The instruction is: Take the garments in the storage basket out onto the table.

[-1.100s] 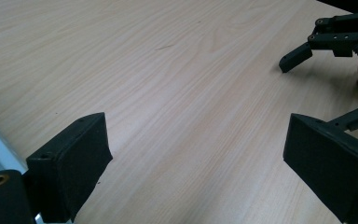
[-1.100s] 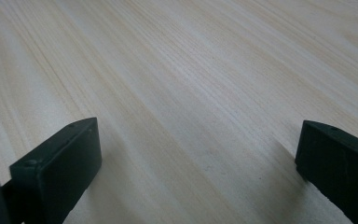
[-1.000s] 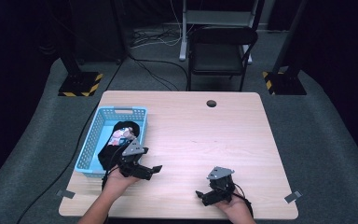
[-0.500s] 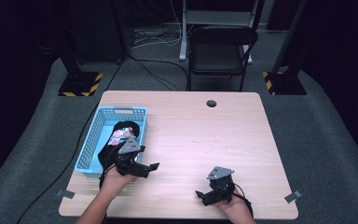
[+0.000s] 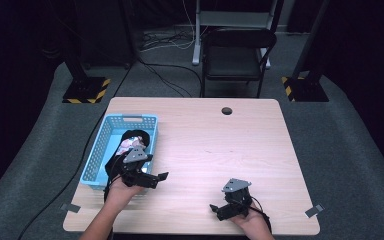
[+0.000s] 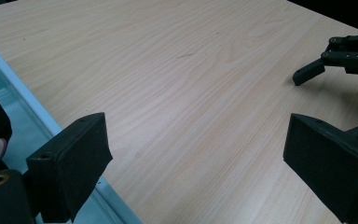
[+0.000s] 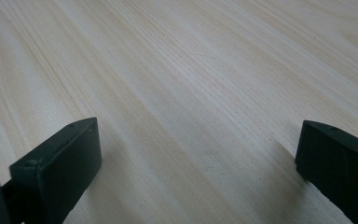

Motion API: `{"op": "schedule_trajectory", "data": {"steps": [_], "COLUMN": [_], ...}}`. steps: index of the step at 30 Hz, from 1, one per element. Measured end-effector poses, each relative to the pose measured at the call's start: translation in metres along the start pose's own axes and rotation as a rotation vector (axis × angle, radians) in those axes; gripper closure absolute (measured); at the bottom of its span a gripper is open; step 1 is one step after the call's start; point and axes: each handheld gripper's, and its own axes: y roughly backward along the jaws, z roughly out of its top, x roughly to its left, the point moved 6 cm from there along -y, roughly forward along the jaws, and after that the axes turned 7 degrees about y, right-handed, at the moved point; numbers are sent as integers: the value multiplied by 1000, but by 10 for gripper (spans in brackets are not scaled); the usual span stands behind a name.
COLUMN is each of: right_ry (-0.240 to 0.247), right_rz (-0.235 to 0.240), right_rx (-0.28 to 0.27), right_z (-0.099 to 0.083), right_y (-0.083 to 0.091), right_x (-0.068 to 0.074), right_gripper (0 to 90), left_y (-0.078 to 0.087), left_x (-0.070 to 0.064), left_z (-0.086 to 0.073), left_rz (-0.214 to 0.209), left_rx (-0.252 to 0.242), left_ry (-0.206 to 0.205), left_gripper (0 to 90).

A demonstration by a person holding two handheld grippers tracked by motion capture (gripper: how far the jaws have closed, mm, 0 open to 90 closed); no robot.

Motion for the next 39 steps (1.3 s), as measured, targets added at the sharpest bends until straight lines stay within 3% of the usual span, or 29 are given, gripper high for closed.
{"op": "schedule_trajectory", "data": {"steps": [12, 30, 39], "right_ry": [0, 0, 0], "right_rz": [0, 0, 0], "right_rx": [0, 0, 0], "right_z": [0, 0, 0], "right_y": [0, 0, 0], "right_x": [0, 0, 0], "right_gripper": [0, 0, 0], "left_y": [7, 19, 23], "left_x": [5, 23, 29], "left_z": [3, 3, 4], "left_rz": [12, 42, 77], "left_rx": [-14, -27, -19], "left_ry": [13, 62, 52], "left_gripper": [62, 62, 63]}}
